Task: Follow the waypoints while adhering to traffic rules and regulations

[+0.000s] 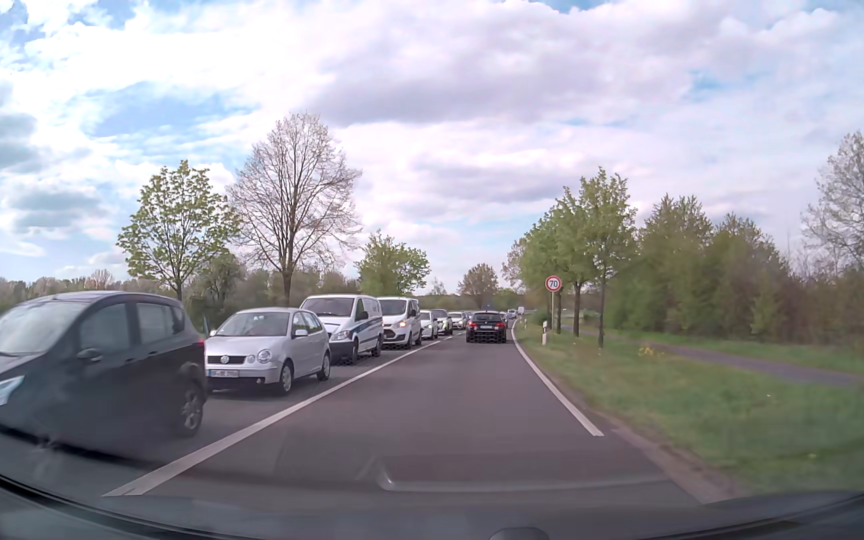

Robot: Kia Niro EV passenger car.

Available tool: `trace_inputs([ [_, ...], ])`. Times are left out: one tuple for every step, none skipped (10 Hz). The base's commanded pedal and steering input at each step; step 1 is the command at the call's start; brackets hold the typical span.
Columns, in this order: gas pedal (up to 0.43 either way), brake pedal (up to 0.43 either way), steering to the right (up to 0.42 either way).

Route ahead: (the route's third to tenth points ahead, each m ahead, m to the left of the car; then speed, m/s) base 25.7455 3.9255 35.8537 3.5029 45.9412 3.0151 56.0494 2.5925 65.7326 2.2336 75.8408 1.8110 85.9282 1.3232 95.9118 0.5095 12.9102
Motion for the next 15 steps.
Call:
trace_inputs([
  [0.220,0.000,0.001],
  [0.220,0.000,0.003],
  [0.220,0.000,0.006],
  [0.220,0.000,0.008],
  [0.220,0.000,0.009],
  [0.220,0.000,0.010],
  [0.220,0.000,0.011],
  [0.220,0.000,0.010],
  [0.220,0.000,0.011],
  [0.220,0.000,0.011],
  [0.220,0.000,0.011],
  [0.220,0.000,0.011],
  [0.220,0.000,0.011],
  [0.220,0.000,0.011],
  [0.220,0.000,0.011],
])
